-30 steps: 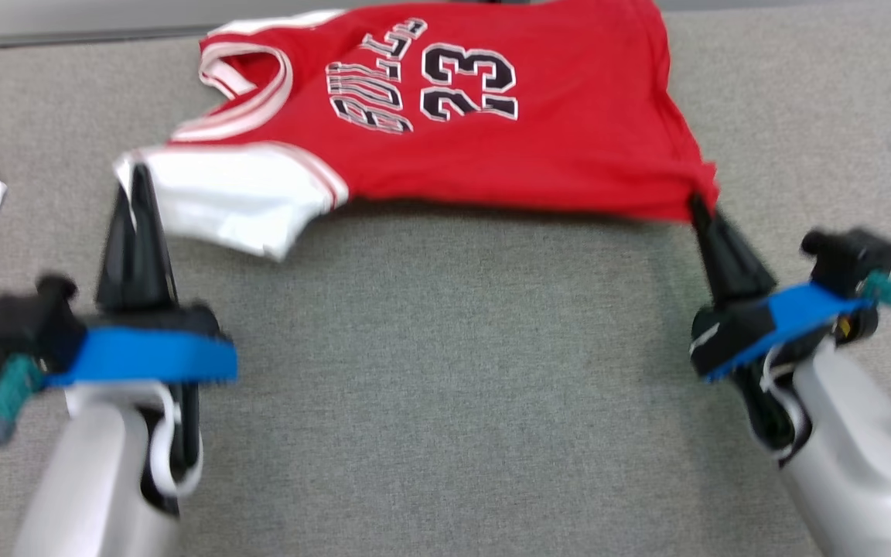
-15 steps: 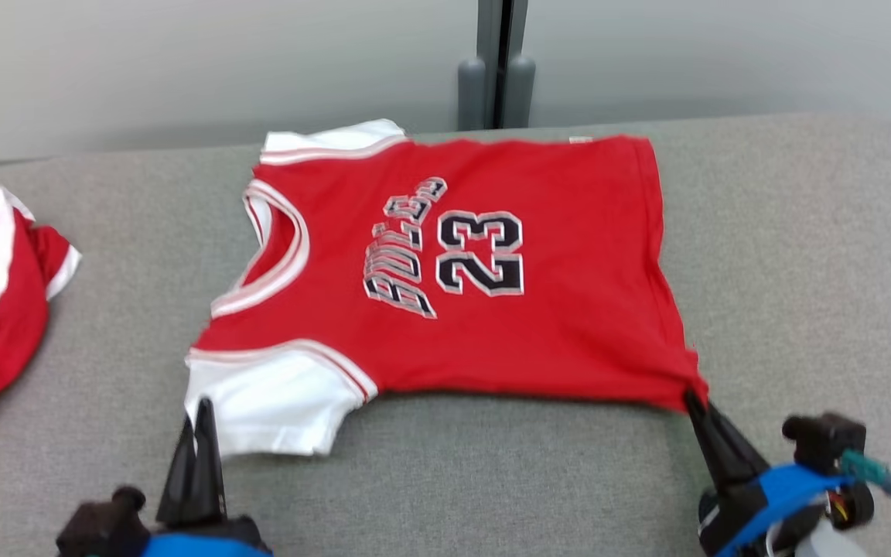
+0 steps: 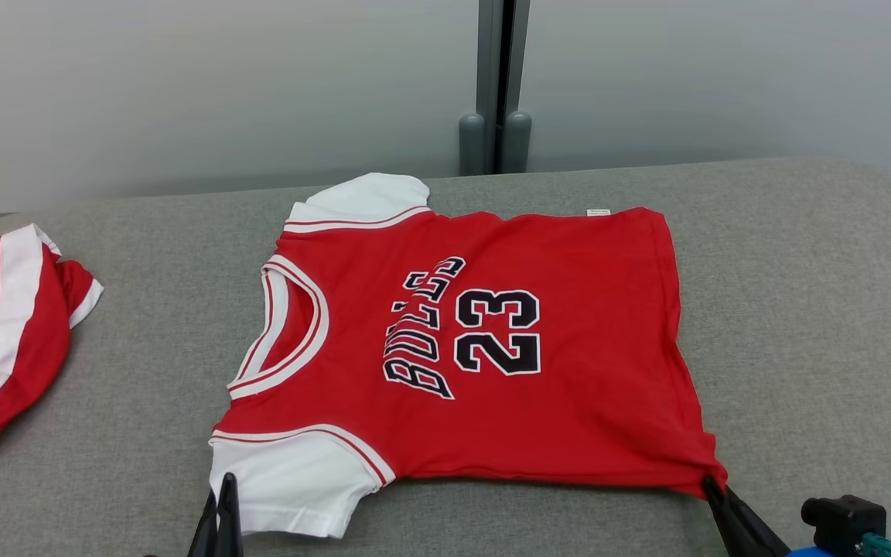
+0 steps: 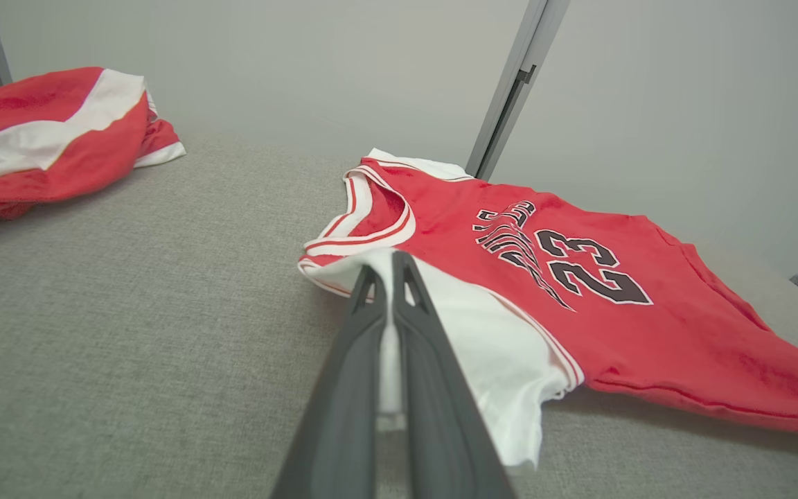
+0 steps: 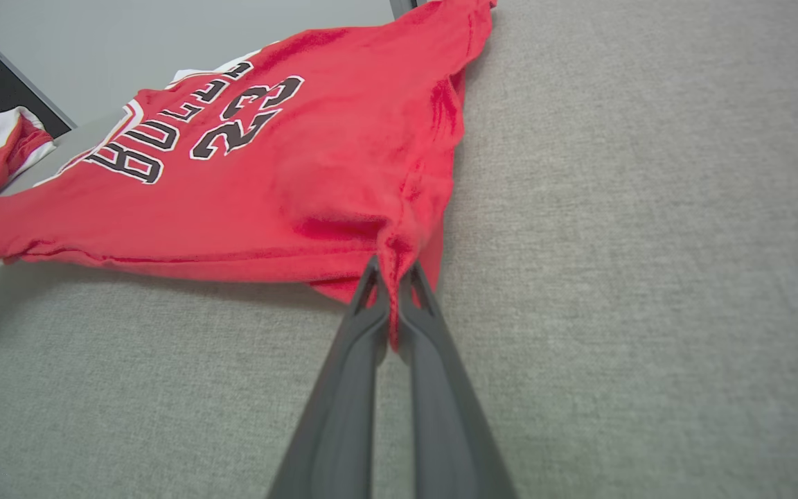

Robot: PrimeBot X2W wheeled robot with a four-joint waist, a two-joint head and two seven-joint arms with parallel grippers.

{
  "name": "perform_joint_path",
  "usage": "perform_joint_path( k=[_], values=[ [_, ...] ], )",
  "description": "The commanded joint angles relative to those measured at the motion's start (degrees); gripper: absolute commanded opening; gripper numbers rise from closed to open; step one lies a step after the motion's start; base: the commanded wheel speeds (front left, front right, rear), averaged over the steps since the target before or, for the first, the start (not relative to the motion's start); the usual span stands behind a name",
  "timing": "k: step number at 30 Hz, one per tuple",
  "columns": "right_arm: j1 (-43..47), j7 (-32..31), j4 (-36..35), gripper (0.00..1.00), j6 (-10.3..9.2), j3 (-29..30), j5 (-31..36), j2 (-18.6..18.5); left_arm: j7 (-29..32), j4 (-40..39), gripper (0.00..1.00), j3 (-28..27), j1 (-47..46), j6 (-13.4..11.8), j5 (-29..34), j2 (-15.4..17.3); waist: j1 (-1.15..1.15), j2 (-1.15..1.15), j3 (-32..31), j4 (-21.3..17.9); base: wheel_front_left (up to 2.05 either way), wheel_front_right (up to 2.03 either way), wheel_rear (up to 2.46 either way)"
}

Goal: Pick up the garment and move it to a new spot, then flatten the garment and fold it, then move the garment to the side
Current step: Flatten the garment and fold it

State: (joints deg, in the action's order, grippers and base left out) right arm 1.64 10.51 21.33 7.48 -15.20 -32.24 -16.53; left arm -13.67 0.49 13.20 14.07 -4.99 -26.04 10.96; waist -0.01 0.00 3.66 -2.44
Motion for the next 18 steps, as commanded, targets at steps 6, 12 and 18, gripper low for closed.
perform_joint_path(
  k=[6,12,18],
  values=[
    [-0.42,-3.99,-3.57,0.0,0.03,1.43,2.74,1.12,1.03,-0.19,0.0,0.81,-3.92,1.25,1.13,1.56,0.01,0.0,-0.04,-0.71,0.0,0.0,0.0],
    [-2.68,-6.57,-5.92,0.0,0.03,1.98,3.35,1.68,2.1,1.5,0.0,1.29,-8.94,2.62,1.51,2.91,0.01,0.0,1.15,-1.35,0.0,0.0,0.0],
    [-6.2,-8.05,-7.05,0.0,0.03,2.5,2.81,2.31,1.89,5.48,0.0,1.01,-15.48,3.98,1.75,3.74,0.01,0.0,3.91,-2.15,0.0,0.0,0.0]
  ],
)
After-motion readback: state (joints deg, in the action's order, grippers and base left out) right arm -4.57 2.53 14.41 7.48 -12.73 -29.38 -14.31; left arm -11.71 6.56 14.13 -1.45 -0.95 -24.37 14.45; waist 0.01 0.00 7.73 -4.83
